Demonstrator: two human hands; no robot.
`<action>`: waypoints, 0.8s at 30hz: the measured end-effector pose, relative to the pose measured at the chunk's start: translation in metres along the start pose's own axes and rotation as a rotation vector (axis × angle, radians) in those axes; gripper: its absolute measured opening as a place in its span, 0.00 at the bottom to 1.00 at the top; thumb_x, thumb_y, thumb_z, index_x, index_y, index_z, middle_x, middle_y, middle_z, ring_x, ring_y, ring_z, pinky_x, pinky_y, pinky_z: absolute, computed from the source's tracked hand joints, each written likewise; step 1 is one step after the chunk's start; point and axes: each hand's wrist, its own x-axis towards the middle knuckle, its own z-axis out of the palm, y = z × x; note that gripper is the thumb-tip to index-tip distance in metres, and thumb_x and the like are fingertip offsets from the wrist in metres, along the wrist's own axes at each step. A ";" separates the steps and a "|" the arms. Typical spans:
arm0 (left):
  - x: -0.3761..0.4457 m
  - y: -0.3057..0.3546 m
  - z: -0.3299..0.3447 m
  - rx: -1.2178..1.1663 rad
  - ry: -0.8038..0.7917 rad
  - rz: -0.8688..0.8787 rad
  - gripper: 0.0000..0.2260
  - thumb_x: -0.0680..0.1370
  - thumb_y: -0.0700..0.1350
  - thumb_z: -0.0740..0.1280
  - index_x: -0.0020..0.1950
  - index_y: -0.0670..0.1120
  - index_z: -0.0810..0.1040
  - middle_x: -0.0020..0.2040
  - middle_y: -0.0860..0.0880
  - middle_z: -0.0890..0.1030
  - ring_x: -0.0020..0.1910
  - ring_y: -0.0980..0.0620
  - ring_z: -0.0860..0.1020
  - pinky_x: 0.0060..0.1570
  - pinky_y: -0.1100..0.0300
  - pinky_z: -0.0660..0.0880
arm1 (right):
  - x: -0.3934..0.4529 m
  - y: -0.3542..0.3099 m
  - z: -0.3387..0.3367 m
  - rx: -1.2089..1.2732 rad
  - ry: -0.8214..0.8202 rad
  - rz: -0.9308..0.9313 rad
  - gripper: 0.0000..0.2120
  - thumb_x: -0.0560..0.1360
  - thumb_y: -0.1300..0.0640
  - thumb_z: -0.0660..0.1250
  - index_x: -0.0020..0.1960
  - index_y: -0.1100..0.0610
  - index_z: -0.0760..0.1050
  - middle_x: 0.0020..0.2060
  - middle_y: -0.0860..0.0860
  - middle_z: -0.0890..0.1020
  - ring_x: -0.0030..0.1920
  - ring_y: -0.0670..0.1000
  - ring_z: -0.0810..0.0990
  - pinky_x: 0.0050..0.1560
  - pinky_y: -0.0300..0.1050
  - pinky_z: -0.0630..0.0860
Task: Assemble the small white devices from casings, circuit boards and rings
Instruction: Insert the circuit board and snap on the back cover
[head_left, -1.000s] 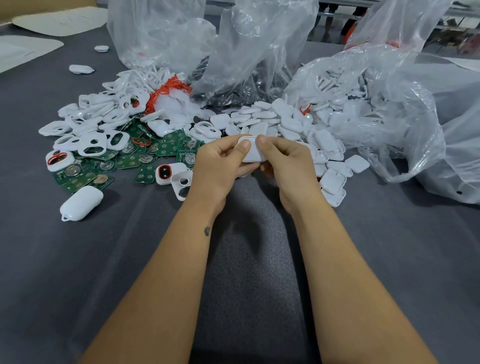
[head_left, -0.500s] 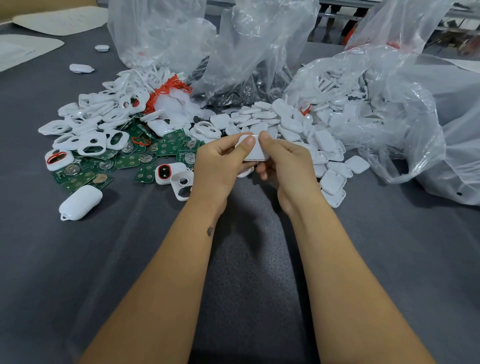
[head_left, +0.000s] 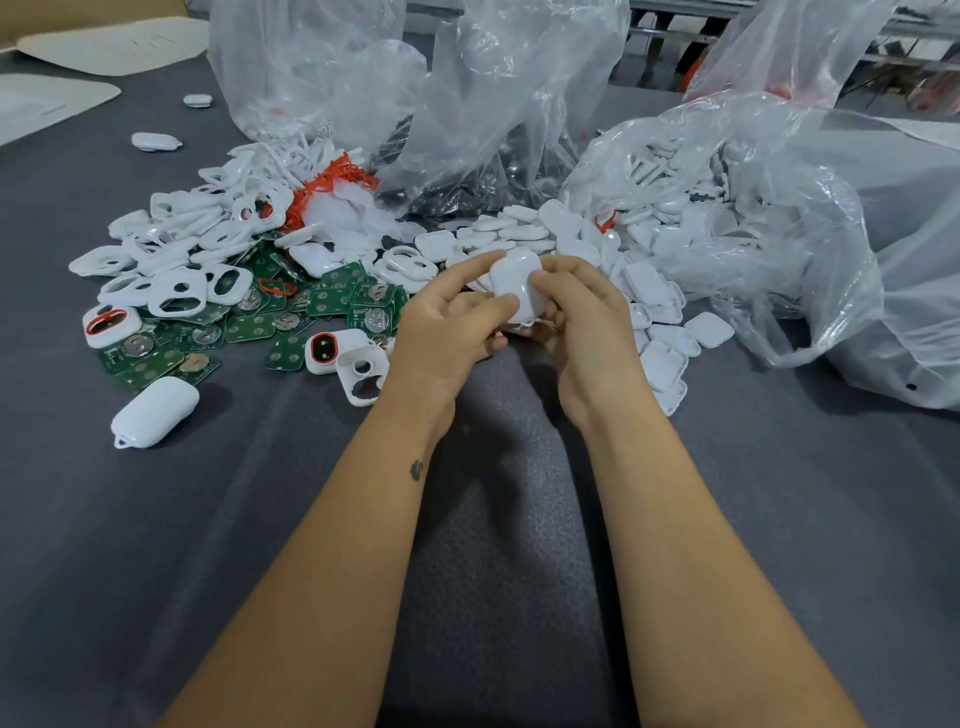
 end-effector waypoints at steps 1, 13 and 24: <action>-0.001 0.000 0.000 0.006 -0.005 -0.013 0.11 0.77 0.37 0.67 0.55 0.51 0.81 0.38 0.52 0.83 0.38 0.56 0.80 0.42 0.60 0.79 | 0.000 0.001 0.000 -0.020 0.000 -0.002 0.08 0.76 0.65 0.64 0.42 0.55 0.77 0.36 0.50 0.81 0.38 0.48 0.77 0.39 0.41 0.74; 0.003 -0.004 -0.005 0.061 0.103 0.091 0.03 0.76 0.41 0.71 0.47 0.43 0.85 0.44 0.43 0.86 0.44 0.46 0.84 0.46 0.53 0.81 | -0.003 0.009 0.003 -0.189 -0.001 -0.124 0.04 0.77 0.62 0.67 0.46 0.62 0.81 0.41 0.56 0.83 0.43 0.50 0.79 0.45 0.44 0.75; 0.004 -0.009 -0.001 -0.032 0.121 0.034 0.05 0.79 0.40 0.68 0.47 0.42 0.82 0.42 0.44 0.85 0.43 0.50 0.82 0.49 0.57 0.81 | -0.001 0.012 0.003 -0.114 0.042 -0.043 0.09 0.79 0.57 0.65 0.48 0.61 0.82 0.41 0.54 0.84 0.42 0.50 0.80 0.48 0.48 0.77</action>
